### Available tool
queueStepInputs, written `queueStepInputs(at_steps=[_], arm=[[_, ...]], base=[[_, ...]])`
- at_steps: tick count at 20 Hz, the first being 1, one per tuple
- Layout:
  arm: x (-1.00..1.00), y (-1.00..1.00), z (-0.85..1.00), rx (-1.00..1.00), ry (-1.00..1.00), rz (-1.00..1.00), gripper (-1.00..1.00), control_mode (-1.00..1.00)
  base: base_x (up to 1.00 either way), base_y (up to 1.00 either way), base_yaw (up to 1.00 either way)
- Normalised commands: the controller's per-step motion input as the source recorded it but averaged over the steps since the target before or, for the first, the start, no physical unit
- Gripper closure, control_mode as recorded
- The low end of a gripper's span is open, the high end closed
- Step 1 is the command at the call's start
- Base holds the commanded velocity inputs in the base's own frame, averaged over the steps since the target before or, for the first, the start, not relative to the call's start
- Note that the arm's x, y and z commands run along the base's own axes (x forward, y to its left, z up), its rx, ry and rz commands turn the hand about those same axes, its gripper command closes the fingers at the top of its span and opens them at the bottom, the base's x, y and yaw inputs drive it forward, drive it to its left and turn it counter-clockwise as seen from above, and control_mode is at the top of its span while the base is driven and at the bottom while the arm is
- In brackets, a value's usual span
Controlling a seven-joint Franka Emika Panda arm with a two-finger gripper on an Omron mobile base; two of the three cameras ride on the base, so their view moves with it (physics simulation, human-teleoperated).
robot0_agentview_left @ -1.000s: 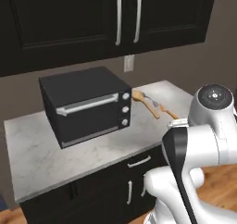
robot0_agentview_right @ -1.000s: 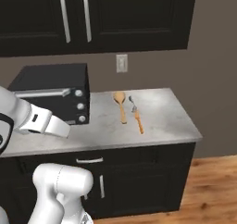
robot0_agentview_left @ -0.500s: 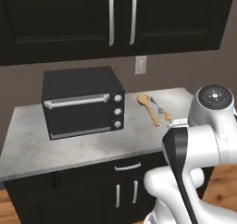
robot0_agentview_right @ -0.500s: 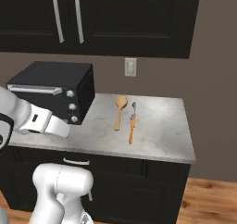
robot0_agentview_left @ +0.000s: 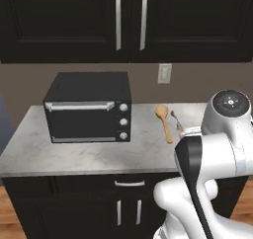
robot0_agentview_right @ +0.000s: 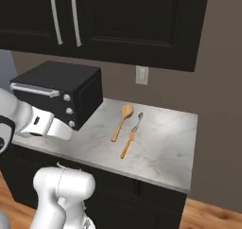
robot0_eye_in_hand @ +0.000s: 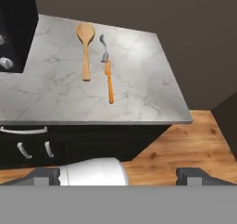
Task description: Organize the utensils by type. Pick up the wooden spoons from the counter and place them in the open cabinet. Then pick up the metallic utensils from the counter and place them in the open drawer.
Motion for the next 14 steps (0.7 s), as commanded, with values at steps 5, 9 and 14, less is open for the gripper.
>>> queueStepInputs(at_steps=[5,9,14], arm=[[0.00,0.00,0.00,0.00,0.00,0.00,-1.00,1.00],[0.00,0.00,0.00,0.00,0.00,0.00,-1.00,1.00],[0.00,0.00,0.00,0.00,0.00,0.00,-1.00,1.00]], base=[[0.30,-0.37,0.18],[0.25,-0.19,0.00],[0.11,-0.02,-0.03]])
